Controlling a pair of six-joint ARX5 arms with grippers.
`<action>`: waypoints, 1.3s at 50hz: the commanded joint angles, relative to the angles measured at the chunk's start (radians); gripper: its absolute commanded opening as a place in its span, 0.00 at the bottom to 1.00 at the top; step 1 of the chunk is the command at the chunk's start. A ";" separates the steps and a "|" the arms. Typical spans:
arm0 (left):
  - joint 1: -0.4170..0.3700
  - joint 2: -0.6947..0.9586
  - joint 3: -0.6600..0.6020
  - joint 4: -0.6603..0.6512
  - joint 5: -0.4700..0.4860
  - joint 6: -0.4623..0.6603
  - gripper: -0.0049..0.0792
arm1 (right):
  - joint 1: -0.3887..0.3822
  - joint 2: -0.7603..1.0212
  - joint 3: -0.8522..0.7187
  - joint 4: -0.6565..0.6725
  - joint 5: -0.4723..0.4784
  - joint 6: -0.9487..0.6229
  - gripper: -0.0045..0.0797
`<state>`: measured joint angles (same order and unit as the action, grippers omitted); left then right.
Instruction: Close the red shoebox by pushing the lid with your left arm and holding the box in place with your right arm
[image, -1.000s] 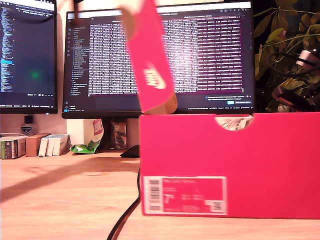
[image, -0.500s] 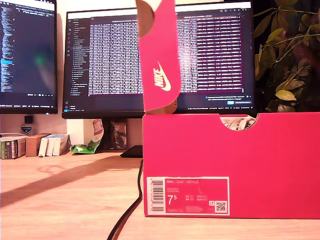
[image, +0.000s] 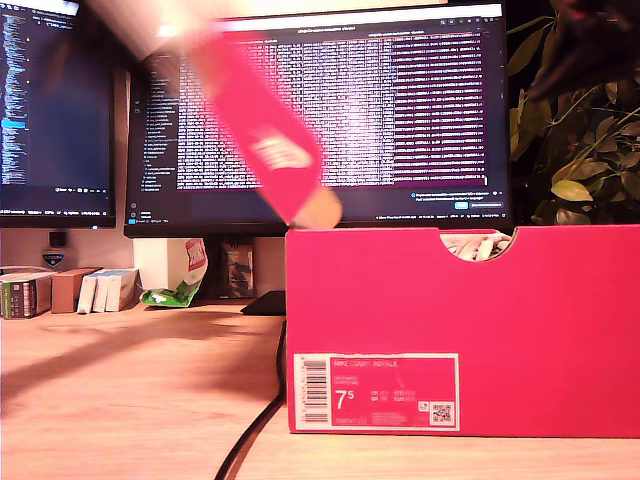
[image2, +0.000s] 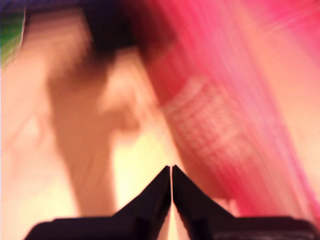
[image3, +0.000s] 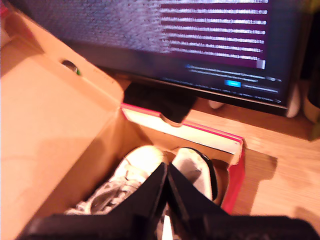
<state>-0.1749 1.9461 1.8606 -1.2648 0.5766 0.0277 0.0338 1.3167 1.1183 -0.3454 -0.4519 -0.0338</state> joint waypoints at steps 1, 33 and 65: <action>-0.078 -0.048 -0.004 0.023 0.058 0.026 0.04 | -0.006 0.000 0.003 -0.001 0.020 -0.023 0.04; -0.133 -0.050 0.237 0.066 0.260 0.001 0.04 | -0.011 0.001 0.002 -0.065 0.104 -0.106 0.04; -0.305 -0.050 0.320 0.204 0.298 -0.079 0.04 | -0.010 0.000 0.002 0.005 0.065 -0.058 0.04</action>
<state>-0.4622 1.9038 2.1757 -1.0801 0.8703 -0.0338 0.0269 1.3167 1.1183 -0.3538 -0.3794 -0.1020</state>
